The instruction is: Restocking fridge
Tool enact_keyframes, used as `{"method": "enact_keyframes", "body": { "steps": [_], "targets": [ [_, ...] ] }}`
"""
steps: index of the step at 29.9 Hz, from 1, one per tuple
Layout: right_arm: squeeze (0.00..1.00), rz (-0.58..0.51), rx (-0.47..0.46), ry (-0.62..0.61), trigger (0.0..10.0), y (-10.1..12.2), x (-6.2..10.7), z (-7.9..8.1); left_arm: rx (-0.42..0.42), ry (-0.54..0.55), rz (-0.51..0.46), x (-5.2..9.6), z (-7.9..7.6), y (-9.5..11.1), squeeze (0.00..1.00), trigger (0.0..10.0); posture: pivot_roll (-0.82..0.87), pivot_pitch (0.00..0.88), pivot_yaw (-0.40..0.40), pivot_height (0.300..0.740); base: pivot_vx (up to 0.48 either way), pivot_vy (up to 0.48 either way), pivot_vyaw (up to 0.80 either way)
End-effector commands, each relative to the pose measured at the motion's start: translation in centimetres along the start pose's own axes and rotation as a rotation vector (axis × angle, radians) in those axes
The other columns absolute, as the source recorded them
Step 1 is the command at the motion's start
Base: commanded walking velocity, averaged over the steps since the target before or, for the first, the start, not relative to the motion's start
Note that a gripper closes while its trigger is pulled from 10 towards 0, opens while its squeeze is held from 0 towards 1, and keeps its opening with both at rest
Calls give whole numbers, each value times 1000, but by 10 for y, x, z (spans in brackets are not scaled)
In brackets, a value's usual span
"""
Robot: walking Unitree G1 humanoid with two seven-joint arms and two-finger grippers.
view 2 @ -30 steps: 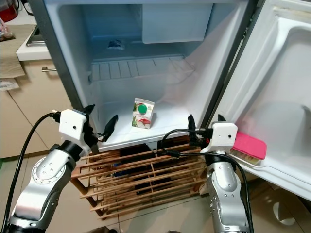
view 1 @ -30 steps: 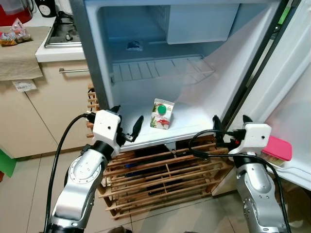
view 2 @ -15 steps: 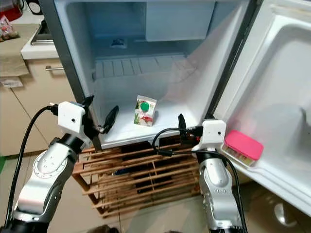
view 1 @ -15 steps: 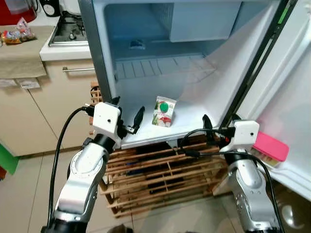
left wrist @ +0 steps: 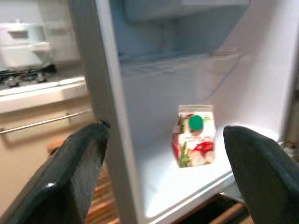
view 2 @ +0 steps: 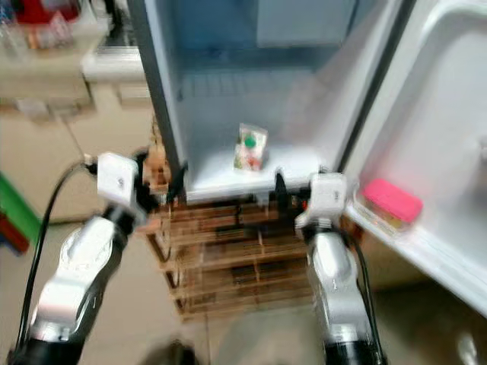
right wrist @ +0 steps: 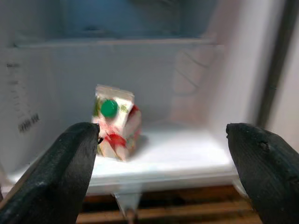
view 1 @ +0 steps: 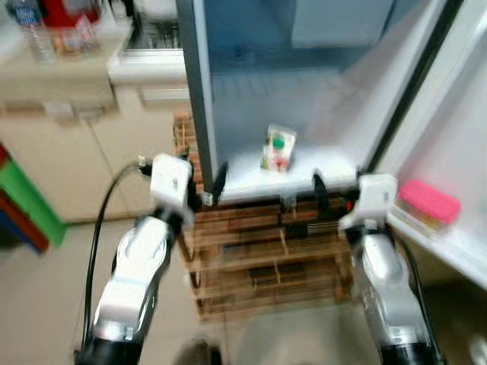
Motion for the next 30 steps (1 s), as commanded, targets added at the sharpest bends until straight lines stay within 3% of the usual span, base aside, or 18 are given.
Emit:
{"method": "enact_keyframes", "body": {
  "steps": [1, 7, 20, 23, 24, 27, 30],
  "targets": [
    [0, 6, 3, 5, 10000, 0, 0, 2, 8, -12, 9, 3, 1, -2, 0, 10000, 0, 0, 14, 740, 0, 0, 0],
    [0, 15, 8, 19, 10000, -2, 0, 4, 0, -65, -14, 6, -7, 0, 0, 10000, -5, 0, 15, 740, 0, -315, 150],
    [0, 80, 38, 89, 10000, -20, 9, 11, 44, -70, -34, 7, -8, 1, 0, 10000, -7, 0, 11, 740, 0, -446, 729],
    [0, 157, 135, 153, 10000, -44, 20, 13, 54, -66, -14, 6, -6, -3, 0, 10000, -12, 0, 8, 740, 0, 0, 0],
    [0, 306, 201, 208, 10000, -85, 41, 9, 34, -59, 17, 5, -3, -10, 0, 10000, -13, 0, 5, 740, 0, 0, 0],
    [0, 604, 202, 187, 10000, -147, 82, -13, 14, -62, 79, 4, 2, -23, 0, 10000, -16, 0, 8, 740, 0, 0, 0],
    [0, 840, 175, 74, 10000, -187, 127, -43, -6, -77, 214, 5, 8, -47, 0, 10000, -16, 0, 7, 740, 0, 0, 0]
  ]
}}
Point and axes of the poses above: a point about 5 cm out from each wrist's last joint towards the gripper, its own x axis pointing back from the gripper into the wrist, its own y axis along the axis of the wrist's last joint, z = x × y, the point moved 5 cm from there along -x, pointing out of the wrist towards the gripper, and after that the axes turned 7 degrees about x, right-handed, at the moved point
